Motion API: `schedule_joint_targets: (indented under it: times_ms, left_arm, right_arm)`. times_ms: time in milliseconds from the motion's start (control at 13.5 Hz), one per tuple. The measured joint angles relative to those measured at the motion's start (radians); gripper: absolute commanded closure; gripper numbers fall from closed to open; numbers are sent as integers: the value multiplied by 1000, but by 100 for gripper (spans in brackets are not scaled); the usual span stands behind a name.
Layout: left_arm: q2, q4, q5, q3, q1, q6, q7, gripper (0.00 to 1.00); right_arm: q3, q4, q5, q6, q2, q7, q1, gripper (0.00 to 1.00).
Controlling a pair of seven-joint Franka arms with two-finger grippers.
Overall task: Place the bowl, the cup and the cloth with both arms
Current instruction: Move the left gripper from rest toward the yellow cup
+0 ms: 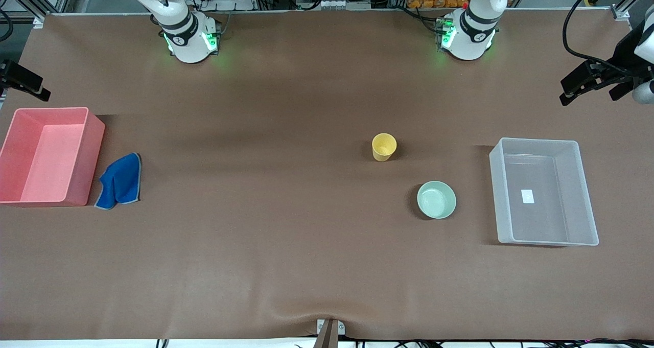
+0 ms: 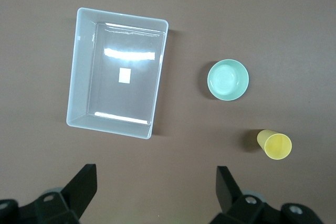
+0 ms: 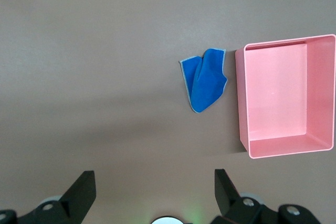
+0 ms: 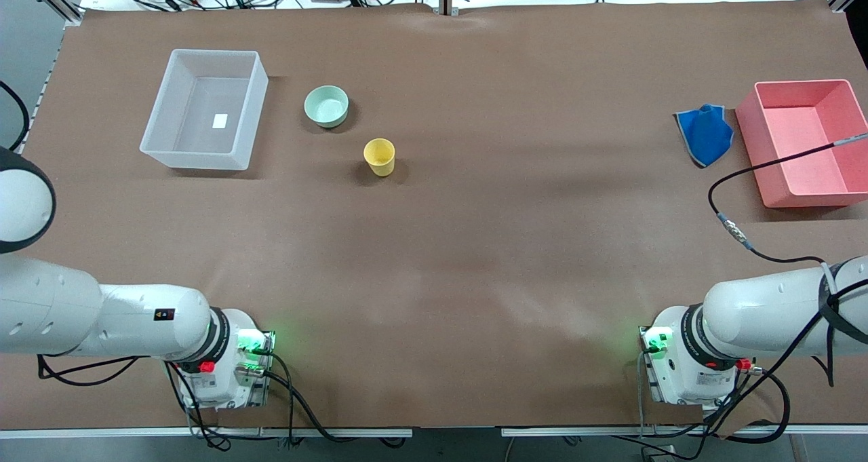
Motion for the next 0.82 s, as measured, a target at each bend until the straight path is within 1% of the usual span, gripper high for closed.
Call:
schedule_joint_targets:
  times_ms: [817]
  left_arm:
    - [4,-1,0,0,0,-4,-2,0]
  right_arm:
    - [-6,12,0,1,0,0,-3,0]
